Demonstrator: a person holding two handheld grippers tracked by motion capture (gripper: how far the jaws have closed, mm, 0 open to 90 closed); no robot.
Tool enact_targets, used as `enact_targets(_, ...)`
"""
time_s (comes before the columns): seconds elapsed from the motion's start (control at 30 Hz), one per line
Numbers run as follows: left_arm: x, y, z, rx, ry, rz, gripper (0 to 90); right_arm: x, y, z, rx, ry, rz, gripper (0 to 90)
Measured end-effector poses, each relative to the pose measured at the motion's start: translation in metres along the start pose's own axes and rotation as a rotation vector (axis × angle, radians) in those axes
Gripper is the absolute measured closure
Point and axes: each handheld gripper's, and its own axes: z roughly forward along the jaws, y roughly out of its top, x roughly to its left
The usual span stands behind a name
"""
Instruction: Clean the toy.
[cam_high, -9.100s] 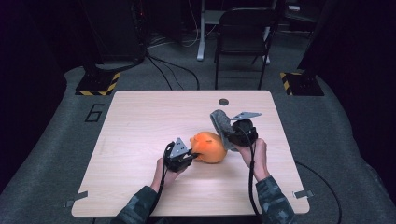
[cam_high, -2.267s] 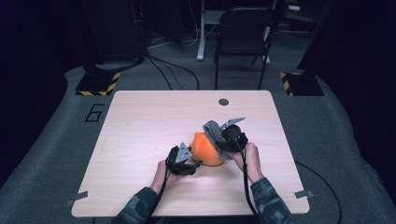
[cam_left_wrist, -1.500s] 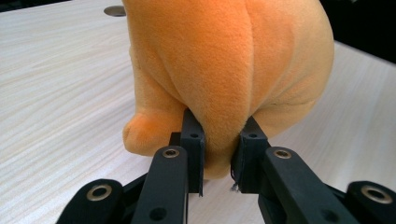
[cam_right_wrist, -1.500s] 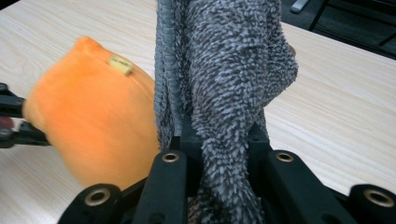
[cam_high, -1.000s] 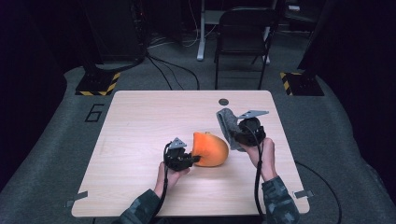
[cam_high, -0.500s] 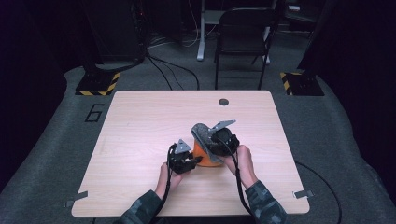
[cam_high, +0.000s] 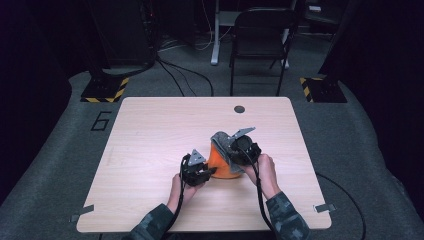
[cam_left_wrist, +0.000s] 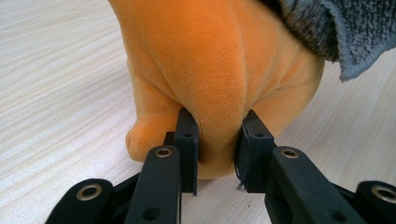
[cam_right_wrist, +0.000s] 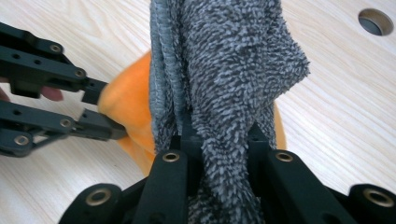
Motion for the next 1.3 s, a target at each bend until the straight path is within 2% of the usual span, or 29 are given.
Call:
enact_targets(0.2, 0.001, 0.000, 0.000, -0.002, -0.002, 0.001, 72.9, -0.019, -0.007, 0.000, 0.031, -0.011, 0.050, 76.4)
enact_targets(0.27, 0.001, 0.000, 0.000, -0.002, -0.003, 0.003, 72.9, -0.025, -0.010, 0.002, 0.044, -0.016, 0.083, 76.4)
enact_targets(0.47, 0.002, 0.000, 0.000, -0.009, -0.011, 0.004, 72.9, -0.043, -0.022, 0.012, 0.090, -0.027, 0.138, 76.5)
enact_targets(0.73, 0.001, -0.001, 0.000, -0.014, -0.017, -0.003, 73.0, -0.060, -0.041, 0.040, 0.187, -0.044, 0.199, 76.5)
enact_targets(0.87, 0.001, -0.001, -0.001, -0.016, -0.018, -0.002, 73.0, -0.066, -0.051, 0.057, 0.252, -0.012, 0.218, 76.1)
enact_targets(0.9, 0.002, -0.001, -0.001, -0.016, -0.018, 0.003, 73.0, -0.067, -0.050, 0.056, 0.250, -0.007, 0.228, 76.1)
enact_targets(0.97, 0.002, -0.001, -0.001, -0.018, -0.016, 0.005, 73.0, -0.068, -0.046, 0.048, 0.235, -0.026, 0.218, 76.0)
enact_targets(1.1, 0.001, -0.001, -0.001, -0.019, -0.013, 0.006, 72.9, -0.070, -0.035, 0.016, 0.140, -0.042, 0.212, 76.0)
enact_targets(1.2, 0.000, 0.000, -0.001, -0.021, -0.010, 0.012, 72.9, -0.062, -0.022, -0.010, 0.055, -0.011, 0.198, 76.0)
enact_targets(1.3, -0.002, 0.000, -0.001, -0.023, -0.010, 0.006, 72.9, -0.043, -0.009, -0.029, -0.024, 0.041, 0.146, 75.9)
